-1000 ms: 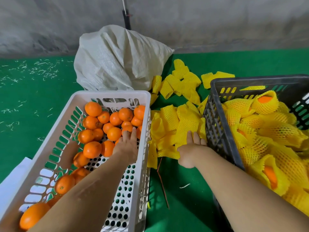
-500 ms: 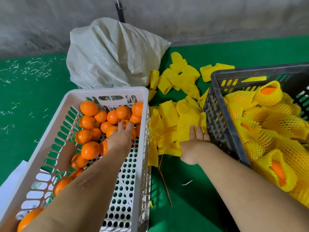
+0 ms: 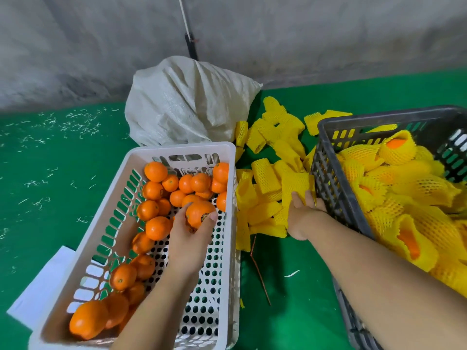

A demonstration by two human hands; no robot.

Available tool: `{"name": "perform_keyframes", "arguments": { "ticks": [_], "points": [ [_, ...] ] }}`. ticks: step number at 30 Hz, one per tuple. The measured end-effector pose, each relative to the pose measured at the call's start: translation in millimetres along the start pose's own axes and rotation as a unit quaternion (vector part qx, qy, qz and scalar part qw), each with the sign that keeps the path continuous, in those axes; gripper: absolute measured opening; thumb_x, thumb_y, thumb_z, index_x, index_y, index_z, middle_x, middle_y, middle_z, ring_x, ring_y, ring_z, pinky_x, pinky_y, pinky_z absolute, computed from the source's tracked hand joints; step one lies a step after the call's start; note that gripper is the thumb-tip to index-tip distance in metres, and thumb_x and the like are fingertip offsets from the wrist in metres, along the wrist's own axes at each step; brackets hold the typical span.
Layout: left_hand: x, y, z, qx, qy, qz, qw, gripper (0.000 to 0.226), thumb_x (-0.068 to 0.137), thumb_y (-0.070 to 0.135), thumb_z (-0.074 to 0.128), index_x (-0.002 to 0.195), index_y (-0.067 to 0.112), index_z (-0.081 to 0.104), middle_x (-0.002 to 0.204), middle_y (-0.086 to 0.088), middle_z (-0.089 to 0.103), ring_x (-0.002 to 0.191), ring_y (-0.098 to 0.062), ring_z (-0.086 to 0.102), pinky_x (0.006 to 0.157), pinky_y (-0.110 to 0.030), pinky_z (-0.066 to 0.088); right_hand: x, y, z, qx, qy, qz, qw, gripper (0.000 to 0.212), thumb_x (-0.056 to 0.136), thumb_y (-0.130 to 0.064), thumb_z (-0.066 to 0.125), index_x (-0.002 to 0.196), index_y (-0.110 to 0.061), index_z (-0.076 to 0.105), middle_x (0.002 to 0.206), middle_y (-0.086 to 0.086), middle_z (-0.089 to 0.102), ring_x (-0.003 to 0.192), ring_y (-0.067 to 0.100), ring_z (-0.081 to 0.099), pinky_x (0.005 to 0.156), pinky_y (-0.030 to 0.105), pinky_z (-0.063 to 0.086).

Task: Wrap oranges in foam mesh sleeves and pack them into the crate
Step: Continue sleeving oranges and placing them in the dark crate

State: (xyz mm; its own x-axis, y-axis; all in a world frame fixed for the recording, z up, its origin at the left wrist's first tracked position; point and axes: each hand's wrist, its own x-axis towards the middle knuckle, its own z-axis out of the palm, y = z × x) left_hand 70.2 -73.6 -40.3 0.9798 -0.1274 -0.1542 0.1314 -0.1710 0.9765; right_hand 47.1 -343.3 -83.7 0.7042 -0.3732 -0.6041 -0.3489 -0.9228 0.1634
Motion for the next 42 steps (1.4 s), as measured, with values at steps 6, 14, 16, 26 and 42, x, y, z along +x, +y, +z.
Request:
{"name": "perform_keyframes", "arguments": {
  "ticks": [6, 14, 16, 26, 42],
  "points": [
    [-91.8, -3.6, -16.1, -0.059, -0.001, -0.033, 0.998, 0.064, 0.073, 0.056, 0.083, 0.130, 0.056, 0.056, 0.117, 0.012, 0.071, 0.092, -0.005, 0.075, 0.080, -0.030, 0.059, -5.6, 13.1, 6.3, -0.052, 0.062, 0.026, 0.996, 0.064, 0.102, -0.025, 0.046, 0.161, -0.016, 0.024, 0.166, 0.014, -0.028, 0.153, 0.039, -0.022, 0.127, 0.043, 0.001],
    [-111.3, -15.9, -22.6, 0.042, -0.040, 0.037, 0.998, 0.071, 0.083, 0.057, 0.080, 0.143, 0.049, 0.044, 0.137, 0.009, 0.059, 0.112, -0.007, 0.068, 0.099, -0.027, 0.056, -9.0, 7.8, 6.7, 0.127, 0.053, 0.085, 0.987, 0.088, 0.100, -0.026, 0.050, 0.162, -0.020, -0.012, 0.168, 0.003, -0.025, 0.156, 0.032, -0.006, 0.125, 0.040, 0.009],
    [-109.3, -19.0, -20.9, 0.063, -0.035, 0.046, 0.996, 0.074, 0.084, 0.061, 0.078, 0.147, 0.046, 0.042, 0.138, 0.010, 0.057, 0.116, -0.008, 0.066, 0.105, -0.035, 0.054, -6.8, 16.0, 12.1, 0.122, 0.064, 0.100, 0.985, 0.092, 0.101, -0.031, 0.050, 0.159, -0.017, -0.021, 0.167, 0.005, -0.027, 0.157, 0.027, -0.005, 0.125, 0.033, 0.010],
    [-105.3, -23.7, -5.0, 0.121, -0.006, 0.103, 0.987, 0.071, 0.088, 0.066, 0.068, 0.148, 0.046, 0.037, 0.137, 0.017, 0.050, 0.118, -0.007, 0.060, 0.087, -0.019, 0.055, -0.2, 7.9, 6.0, 0.159, 0.073, 0.101, 0.979, 0.100, 0.095, -0.010, 0.054, 0.160, -0.023, -0.021, 0.168, 0.006, -0.020, 0.153, 0.034, 0.007, 0.124, 0.041, 0.019],
    [-104.2, -19.2, -4.7, 0.079, -0.019, 0.103, 0.991, 0.066, 0.088, 0.066, 0.069, 0.144, 0.049, 0.038, 0.136, 0.015, 0.051, 0.115, -0.003, 0.060, 0.086, -0.015, 0.051, -34.4, -5.5, -27.3, 0.324, 0.449, -0.118, 0.824, 0.010, 0.094, -0.014, 0.068, 0.102, -0.010, 0.071, 0.105, 0.011, 0.065, 0.102, 0.035, 0.059, 0.081, 0.050, 0.052]
  ]
}}
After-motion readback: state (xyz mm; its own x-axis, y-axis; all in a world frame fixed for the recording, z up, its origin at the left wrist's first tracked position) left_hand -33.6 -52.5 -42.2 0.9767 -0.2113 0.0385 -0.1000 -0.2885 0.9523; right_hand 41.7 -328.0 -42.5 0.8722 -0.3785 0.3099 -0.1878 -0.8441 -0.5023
